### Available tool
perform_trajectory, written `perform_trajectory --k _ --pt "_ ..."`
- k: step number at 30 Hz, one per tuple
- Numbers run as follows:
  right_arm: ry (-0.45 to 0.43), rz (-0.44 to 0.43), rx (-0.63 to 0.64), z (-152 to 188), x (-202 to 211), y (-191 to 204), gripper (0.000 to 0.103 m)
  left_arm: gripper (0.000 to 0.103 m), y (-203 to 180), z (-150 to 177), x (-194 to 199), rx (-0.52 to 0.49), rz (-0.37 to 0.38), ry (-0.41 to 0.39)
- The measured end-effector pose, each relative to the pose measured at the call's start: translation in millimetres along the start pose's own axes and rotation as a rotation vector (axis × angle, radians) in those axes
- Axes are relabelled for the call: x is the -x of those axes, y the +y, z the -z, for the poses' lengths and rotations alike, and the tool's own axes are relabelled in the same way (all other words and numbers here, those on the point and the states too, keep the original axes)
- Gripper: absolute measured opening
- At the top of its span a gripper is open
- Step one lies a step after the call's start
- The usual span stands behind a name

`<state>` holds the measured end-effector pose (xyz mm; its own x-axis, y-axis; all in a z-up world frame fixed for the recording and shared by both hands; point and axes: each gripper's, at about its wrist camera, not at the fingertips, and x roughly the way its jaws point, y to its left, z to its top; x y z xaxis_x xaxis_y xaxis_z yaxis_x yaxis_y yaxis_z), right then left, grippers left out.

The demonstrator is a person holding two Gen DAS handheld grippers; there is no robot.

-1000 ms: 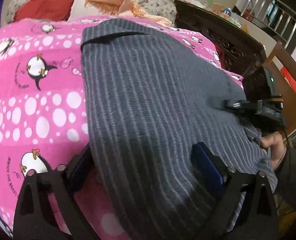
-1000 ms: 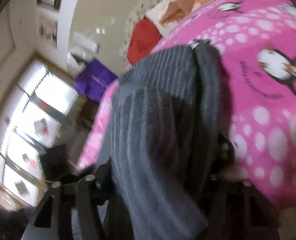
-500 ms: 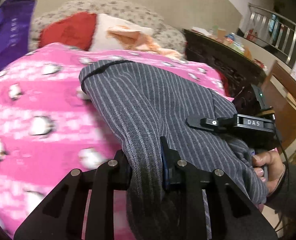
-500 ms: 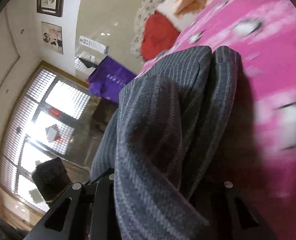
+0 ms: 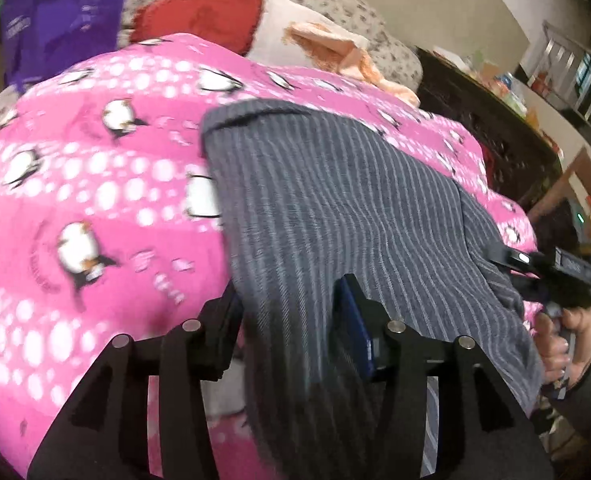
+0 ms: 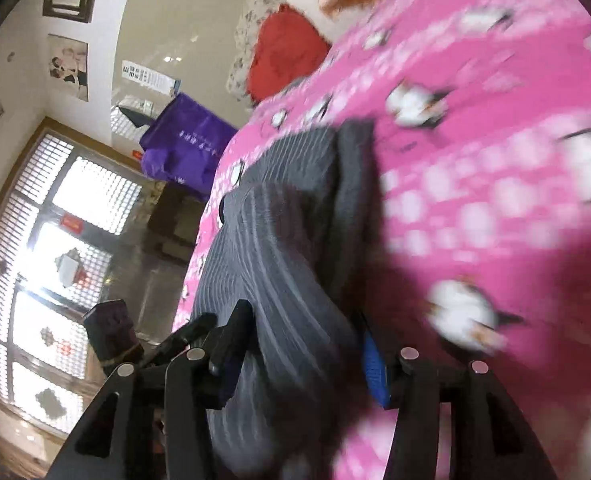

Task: Fold large clothes

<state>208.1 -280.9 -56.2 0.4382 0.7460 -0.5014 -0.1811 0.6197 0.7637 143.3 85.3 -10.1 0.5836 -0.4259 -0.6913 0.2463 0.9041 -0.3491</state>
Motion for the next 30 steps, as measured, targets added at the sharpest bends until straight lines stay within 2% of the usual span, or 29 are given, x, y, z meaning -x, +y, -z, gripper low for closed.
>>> perform_trajectory --k 2,4,5,7,10,12,13,14,15,16,17,20,23,26,30 --pt "-0.026 0.051 0.049 1.9 22.1 9.7 0.049 0.047 3.8 8.3 25.9 0.015 -0.028 -0.040" --pt "-0.044 0.142 0.197 9.9 40.4 42.5 0.046 0.047 0.5 14.4 48.3 0.014 -0.022 -0.080" --pt "-0.051 0.171 0.272 15.2 43.7 60.2 0.033 0.047 -5.8 19.0 60.0 0.002 -0.020 -0.101" --pt "-0.049 0.199 0.454 35.3 42.8 104.6 0.015 0.047 -18.6 29.6 76.3 -0.019 -0.007 -0.113" --pt "-0.022 0.227 0.595 73.9 32.0 137.7 0.013 0.047 -42.0 51.4 87.6 -0.076 -0.004 -0.129" --pt "0.031 0.257 0.647 95.2 9.8 136.4 0.013 0.047 -52.3 70.5 71.3 -0.131 -0.011 -0.054" --pt "0.067 0.314 0.663 104.3 -5.7 127.9 0.013 0.047 -50.5 80.3 55.2 -0.124 -0.025 0.006" --pt "0.127 0.415 0.659 113.0 -27.4 106.1 0.012 0.047 -46.3 93.1 38.1 -0.109 -0.036 0.052" --pt "0.134 0.417 0.622 116.1 -33.9 91.4 0.011 0.047 -48.9 101.8 35.9 -0.143 -0.064 0.008" --pt "0.054 0.358 0.579 116.5 -28.4 84.3 0.012 0.047 -53.4 104.1 36.9 -0.169 -0.083 -0.007" --pt "0.047 0.336 0.550 115.1 -25.3 79.9 0.012 0.047 -55.5 103.0 36.8 -0.165 -0.093 0.001" --pt "0.062 0.326 0.508 108.9 -21.6 82.9 0.016 0.047 -50.3 95.5 38.6 -0.096 -0.070 0.024" --pt "0.109 0.373 0.542 104.5 -16.9 97.1 0.016 0.047 -50.9 84.2 53.7 -0.065 -0.041 -0.004" --pt "-0.021 0.366 0.551 87.2 8.3 125.1 0.016 0.048 -54.7 55.3 71.9 -0.050 -0.056 -0.109" --pt "-0.186 0.483 0.454 38.5 -0.4 153.0 0.018 0.049 -42.8 -5.1 60.4 0.046 -0.111 -0.175"
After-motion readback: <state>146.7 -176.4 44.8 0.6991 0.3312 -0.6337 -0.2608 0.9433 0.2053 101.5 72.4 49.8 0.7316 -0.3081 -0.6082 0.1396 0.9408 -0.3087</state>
